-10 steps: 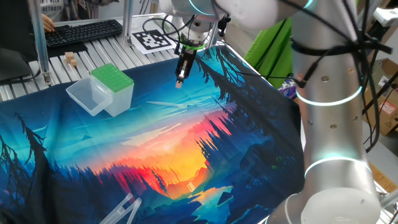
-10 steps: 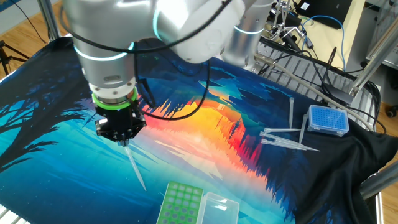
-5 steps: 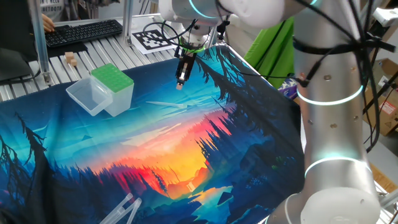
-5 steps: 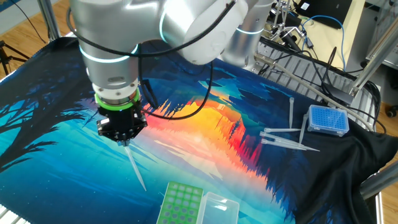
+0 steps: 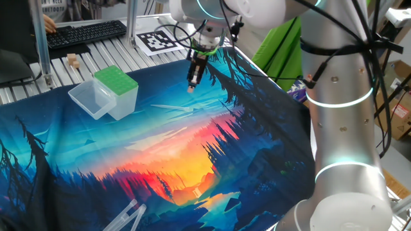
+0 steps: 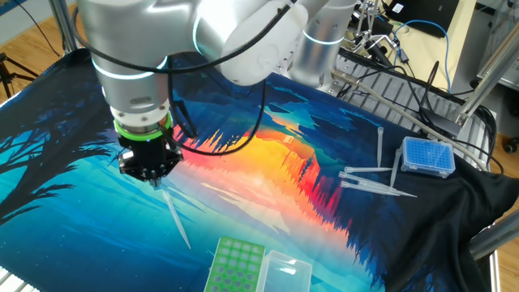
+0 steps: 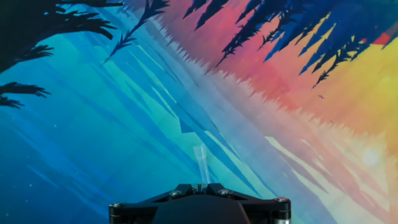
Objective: Insert a large pipette tip into the holder for large pipette tips
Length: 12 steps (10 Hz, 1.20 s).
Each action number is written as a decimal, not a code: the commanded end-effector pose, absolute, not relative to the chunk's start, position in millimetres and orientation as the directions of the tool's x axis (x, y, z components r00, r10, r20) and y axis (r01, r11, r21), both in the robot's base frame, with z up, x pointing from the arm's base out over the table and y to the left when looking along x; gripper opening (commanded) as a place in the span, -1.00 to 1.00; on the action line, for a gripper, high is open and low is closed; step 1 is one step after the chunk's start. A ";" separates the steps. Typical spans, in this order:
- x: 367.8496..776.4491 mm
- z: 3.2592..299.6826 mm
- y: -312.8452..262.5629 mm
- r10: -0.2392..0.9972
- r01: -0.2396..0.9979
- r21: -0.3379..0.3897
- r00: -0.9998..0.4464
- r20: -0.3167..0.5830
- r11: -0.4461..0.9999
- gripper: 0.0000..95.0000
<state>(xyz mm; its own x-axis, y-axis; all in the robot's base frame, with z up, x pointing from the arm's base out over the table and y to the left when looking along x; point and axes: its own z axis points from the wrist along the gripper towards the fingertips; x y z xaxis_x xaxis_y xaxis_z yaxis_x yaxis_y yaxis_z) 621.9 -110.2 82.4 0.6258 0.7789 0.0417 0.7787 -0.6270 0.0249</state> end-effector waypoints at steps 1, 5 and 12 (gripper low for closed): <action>619.2 80.3 -118.5 0.787 0.788 0.017 0.614 0.051 -0.616 -1.00; 615.2 78.8 -124.4 0.786 0.789 -0.002 0.612 0.087 -0.614 -1.00; 612.8 77.2 -124.2 0.786 0.788 0.026 0.610 0.101 -0.615 -1.00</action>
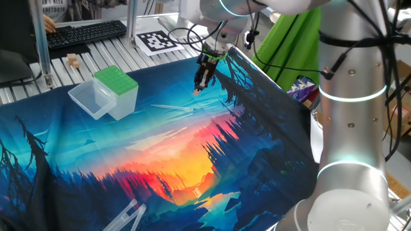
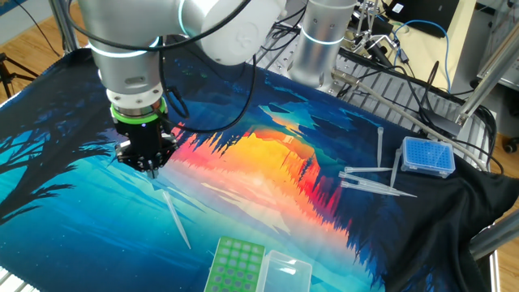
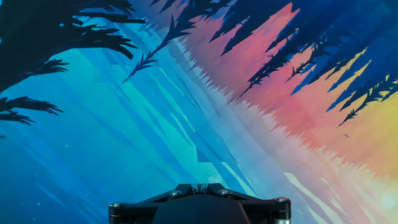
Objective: Insert a large pipette tip into the holder for large pipette tips
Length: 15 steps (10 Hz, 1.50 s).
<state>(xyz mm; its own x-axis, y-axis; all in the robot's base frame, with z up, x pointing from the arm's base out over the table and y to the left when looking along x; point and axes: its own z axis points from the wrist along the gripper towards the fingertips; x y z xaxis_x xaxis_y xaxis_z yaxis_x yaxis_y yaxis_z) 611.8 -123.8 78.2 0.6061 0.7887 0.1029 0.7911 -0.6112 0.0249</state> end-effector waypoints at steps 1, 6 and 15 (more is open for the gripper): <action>612.7 77.2 -124.2 0.786 0.788 0.027 0.610 0.101 -0.615 -1.00; 612.9 77.2 -123.7 0.792 0.794 0.028 0.602 0.104 -0.608 -1.00; 612.9 77.2 -123.7 0.800 0.800 -0.032 0.600 0.015 -0.599 -1.00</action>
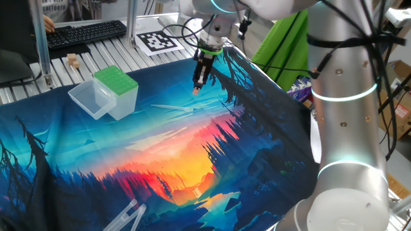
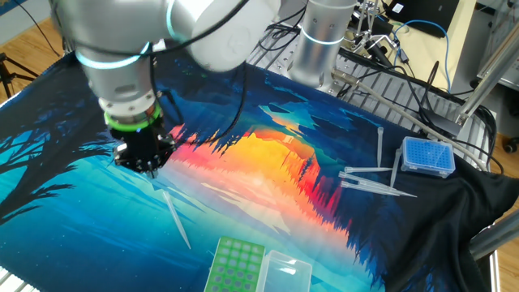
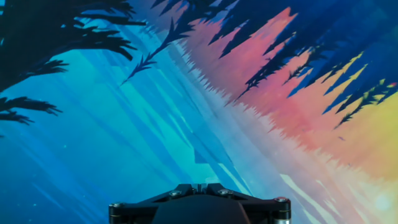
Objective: Insert a large pipette tip into the holder for large pipette tips
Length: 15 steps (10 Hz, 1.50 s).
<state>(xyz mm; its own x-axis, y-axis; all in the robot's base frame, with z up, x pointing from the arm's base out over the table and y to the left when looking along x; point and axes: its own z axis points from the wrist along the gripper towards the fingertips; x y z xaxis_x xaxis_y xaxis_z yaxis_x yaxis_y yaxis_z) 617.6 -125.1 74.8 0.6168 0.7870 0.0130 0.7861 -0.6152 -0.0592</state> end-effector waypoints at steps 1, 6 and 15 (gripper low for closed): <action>612.9 77.2 -123.7 0.801 0.801 -0.026 0.599 0.008 -0.598 -1.00; 612.9 77.2 -123.7 0.812 0.812 -0.014 0.583 -0.008 -0.583 -1.00; 613.0 77.1 -123.6 0.834 0.834 -0.003 0.552 -0.016 -0.552 -1.00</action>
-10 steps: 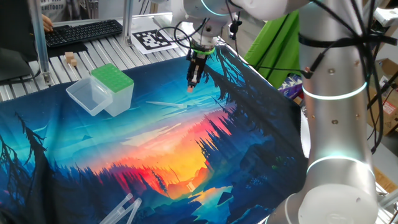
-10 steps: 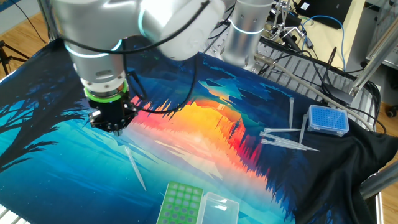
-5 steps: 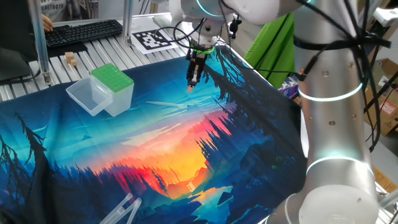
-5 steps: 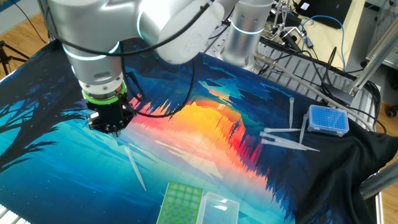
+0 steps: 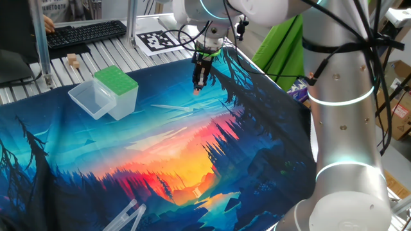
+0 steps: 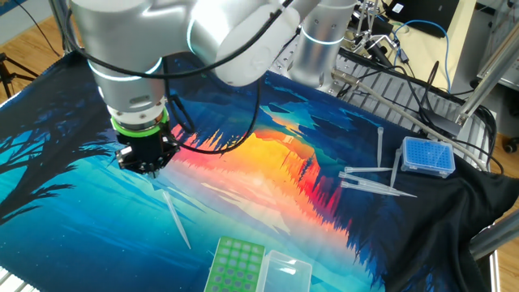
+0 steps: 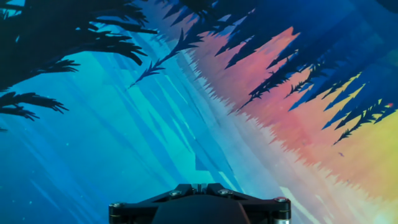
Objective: Insert a large pipette tip into the holder for large pipette tips
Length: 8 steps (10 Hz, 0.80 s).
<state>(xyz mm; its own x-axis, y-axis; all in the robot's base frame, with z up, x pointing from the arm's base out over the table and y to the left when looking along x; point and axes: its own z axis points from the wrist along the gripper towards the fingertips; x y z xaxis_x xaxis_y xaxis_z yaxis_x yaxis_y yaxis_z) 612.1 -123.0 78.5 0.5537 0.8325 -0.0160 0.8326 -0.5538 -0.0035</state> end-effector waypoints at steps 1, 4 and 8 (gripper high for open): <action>613.0 75.9 -122.8 0.829 0.829 -0.006 0.559 -0.008 -0.559 -1.00; 613.4 70.1 -119.2 0.832 0.832 -0.003 0.555 -0.008 -0.555 -1.00; 615.0 55.7 -113.0 0.829 0.829 -0.003 0.559 -0.007 -0.559 -1.00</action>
<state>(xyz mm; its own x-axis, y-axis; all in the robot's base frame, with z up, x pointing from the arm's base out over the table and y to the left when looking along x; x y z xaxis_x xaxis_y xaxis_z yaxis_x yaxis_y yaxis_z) 614.7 -112.4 54.4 0.5609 0.8279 -0.0061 0.8279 -0.5609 -0.0026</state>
